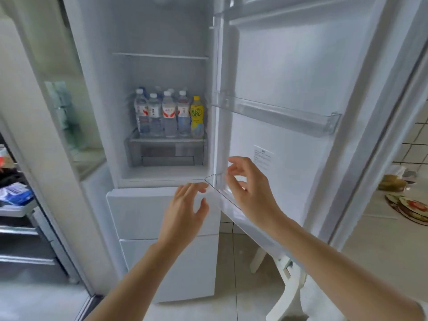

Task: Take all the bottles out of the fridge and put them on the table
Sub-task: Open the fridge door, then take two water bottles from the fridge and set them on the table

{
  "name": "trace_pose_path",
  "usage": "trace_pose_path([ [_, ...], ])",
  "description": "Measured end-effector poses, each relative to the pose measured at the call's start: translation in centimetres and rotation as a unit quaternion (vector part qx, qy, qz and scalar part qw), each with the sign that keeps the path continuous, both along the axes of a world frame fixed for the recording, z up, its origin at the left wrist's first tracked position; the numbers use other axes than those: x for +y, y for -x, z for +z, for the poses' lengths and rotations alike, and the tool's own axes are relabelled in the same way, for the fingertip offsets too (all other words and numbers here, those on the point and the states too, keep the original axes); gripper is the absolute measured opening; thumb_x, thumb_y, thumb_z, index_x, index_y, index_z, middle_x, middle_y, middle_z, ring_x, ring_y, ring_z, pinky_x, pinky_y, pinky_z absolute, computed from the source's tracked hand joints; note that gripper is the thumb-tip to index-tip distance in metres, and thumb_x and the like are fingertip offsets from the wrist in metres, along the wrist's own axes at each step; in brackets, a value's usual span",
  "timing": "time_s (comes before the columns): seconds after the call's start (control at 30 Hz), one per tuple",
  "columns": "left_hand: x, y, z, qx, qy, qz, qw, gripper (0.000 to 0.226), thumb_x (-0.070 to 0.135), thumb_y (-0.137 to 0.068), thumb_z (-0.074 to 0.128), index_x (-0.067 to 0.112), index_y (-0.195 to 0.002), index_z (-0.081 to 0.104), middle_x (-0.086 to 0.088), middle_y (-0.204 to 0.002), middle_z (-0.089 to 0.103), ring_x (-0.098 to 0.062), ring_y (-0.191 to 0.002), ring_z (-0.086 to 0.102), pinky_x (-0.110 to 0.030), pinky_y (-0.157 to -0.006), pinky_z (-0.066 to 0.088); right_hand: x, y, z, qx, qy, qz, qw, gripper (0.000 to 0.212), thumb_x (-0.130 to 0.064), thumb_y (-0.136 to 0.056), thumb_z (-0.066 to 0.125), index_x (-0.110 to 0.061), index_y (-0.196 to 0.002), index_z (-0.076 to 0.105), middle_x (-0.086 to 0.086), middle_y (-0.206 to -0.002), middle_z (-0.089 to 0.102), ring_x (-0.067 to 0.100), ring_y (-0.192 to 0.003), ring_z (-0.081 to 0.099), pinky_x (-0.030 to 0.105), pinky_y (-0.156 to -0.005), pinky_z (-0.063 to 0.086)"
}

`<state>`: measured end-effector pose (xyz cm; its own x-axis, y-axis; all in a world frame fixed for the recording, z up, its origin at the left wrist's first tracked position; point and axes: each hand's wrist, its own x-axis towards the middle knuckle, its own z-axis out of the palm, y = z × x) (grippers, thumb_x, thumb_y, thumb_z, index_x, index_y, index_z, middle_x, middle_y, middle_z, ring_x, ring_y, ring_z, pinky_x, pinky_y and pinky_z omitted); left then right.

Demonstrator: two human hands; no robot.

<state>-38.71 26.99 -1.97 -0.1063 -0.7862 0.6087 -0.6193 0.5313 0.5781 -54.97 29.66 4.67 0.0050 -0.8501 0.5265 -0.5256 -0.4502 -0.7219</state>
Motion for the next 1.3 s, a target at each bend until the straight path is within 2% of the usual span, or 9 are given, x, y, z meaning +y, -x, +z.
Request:
trace_pose_path([
  [0.2, -8.3, -9.9, -0.5, 0.036, -0.023, 0.04, 0.998, 0.031, 0.01, -0.087, 0.06, 0.026, -0.113, 0.061, 0.015, -0.101, 0.063, 0.0, -0.099, 0.057, -0.022, -0.086, 0.048, -9.6, -8.7, -1.3, -0.01, -0.015, 0.029, 0.999, 0.031, -0.024, -0.096, 0.053, -0.024, -0.127, 0.049, -0.008, -0.113, 0.058, 0.003, -0.108, 0.054, 0.028, -0.093, 0.049],
  [0.37, -16.2, -17.6, 0.2, 0.038, -0.048, 0.06, 0.996, 0.028, 0.008, -0.087, 0.06, 0.023, -0.111, 0.063, 0.011, -0.098, 0.064, 0.002, -0.088, 0.057, -0.012, -0.077, 0.041, -17.3, -14.6, -1.6, -0.032, -0.017, 0.024, 0.999, 0.031, -0.021, -0.094, 0.056, -0.022, -0.125, 0.051, -0.004, -0.111, 0.058, 0.003, -0.106, 0.055, 0.023, -0.088, 0.049],
  [0.63, -27.8, -23.5, 2.0, 0.105, -0.064, 0.064, 0.99, 0.032, 0.0, -0.086, 0.057, 0.016, -0.113, 0.063, 0.0, -0.101, 0.065, -0.01, -0.089, 0.061, 0.001, -0.07, 0.041, -28.9, -20.8, -2.1, -0.064, -0.035, 0.009, 0.997, 0.033, -0.019, -0.093, 0.057, -0.017, -0.126, 0.051, -0.002, -0.112, 0.058, 0.006, -0.105, 0.056, 0.014, -0.083, 0.046],
  [0.8, -34.2, -24.2, 2.2, 0.142, -0.063, 0.069, 0.985, 0.033, 0.0, -0.085, 0.058, 0.017, -0.113, 0.061, 0.0, -0.103, 0.066, -0.009, -0.089, 0.063, -0.022, -0.081, 0.051, -36.4, -22.9, -2.5, -0.083, -0.046, -0.014, 0.995, 0.04, -0.021, -0.092, 0.059, -0.014, -0.131, 0.048, 0.001, -0.12, 0.057, 0.012, -0.107, 0.058, 0.01, -0.081, 0.041],
  [0.87, -36.9, -24.1, 2.3, 0.144, -0.06, 0.068, 0.985, 0.034, 0.0, -0.085, 0.058, 0.016, -0.115, 0.06, 0.001, -0.105, 0.065, -0.012, -0.089, 0.063, -0.026, -0.083, 0.051, -39.6, -23.7, -2.5, -0.079, -0.049, -0.012, 0.996, 0.043, -0.024, -0.093, 0.059, -0.013, -0.132, 0.045, 0.001, -0.124, 0.056, 0.012, -0.109, 0.057, 0.016, -0.086, 0.044],
  [0.97, -42.0, -24.3, 2.6, 0.119, -0.069, 0.068, 0.988, 0.037, 0.005, -0.085, 0.061, 0.017, -0.12, 0.057, 0.004, -0.109, 0.064, -0.012, -0.093, 0.062, -0.02, -0.081, 0.049, -45.2, -24.8, -2.8, -0.074, -0.074, 0.011, 0.994, 0.047, -0.027, -0.093, 0.059, -0.013, -0.135, 0.044, 0.0, -0.132, 0.053, 0.013, -0.118, 0.053, 0.032, -0.1, 0.046],
  [1.07, -47.3, -24.5, 3.0, 0.138, -0.097, 0.062, 0.984, 0.039, 0.01, -0.086, 0.061, 0.02, -0.123, 0.053, 0.005, -0.113, 0.063, -0.014, -0.101, 0.061, -0.031, -0.088, 0.052, -50.7, -25.6, -3.3, -0.066, -0.088, 0.034, 0.993, 0.048, -0.031, -0.093, 0.057, -0.019, -0.137, 0.044, -0.001, -0.138, 0.051, 0.014, -0.127, 0.049, 0.039, -0.107, 0.042],
  [1.2, -53.0, -24.0, 3.3, 0.192, -0.088, 0.065, 0.975, 0.038, 0.013, -0.087, 0.064, 0.031, -0.117, 0.05, 0.008, -0.119, 0.057, -0.001, -0.102, 0.056, -0.026, -0.089, 0.049, -56.3, -27.0, -4.0, -0.024, -0.081, 0.09, 0.992, 0.063, -0.039, -0.092, 0.055, -0.027, -0.146, 0.027, -0.006, -0.149, 0.037, 0.009, -0.138, 0.032, 0.034, -0.116, 0.027],
  [1.3, -56.4, -24.0, 2.5, 0.244, -0.098, 0.062, 0.963, 0.048, 0.019, -0.084, 0.068, 0.036, -0.122, 0.045, 0.01, -0.124, 0.053, -0.006, -0.113, 0.055, -0.037, -0.099, 0.049, -59.5, -28.4, -5.4, -0.019, -0.08, 0.067, 0.994, 0.089, -0.061, -0.081, 0.05, -0.025, -0.151, 0.009, -0.002, -0.156, 0.021, 0.015, -0.145, 0.019, 0.044, -0.118, 0.023],
])
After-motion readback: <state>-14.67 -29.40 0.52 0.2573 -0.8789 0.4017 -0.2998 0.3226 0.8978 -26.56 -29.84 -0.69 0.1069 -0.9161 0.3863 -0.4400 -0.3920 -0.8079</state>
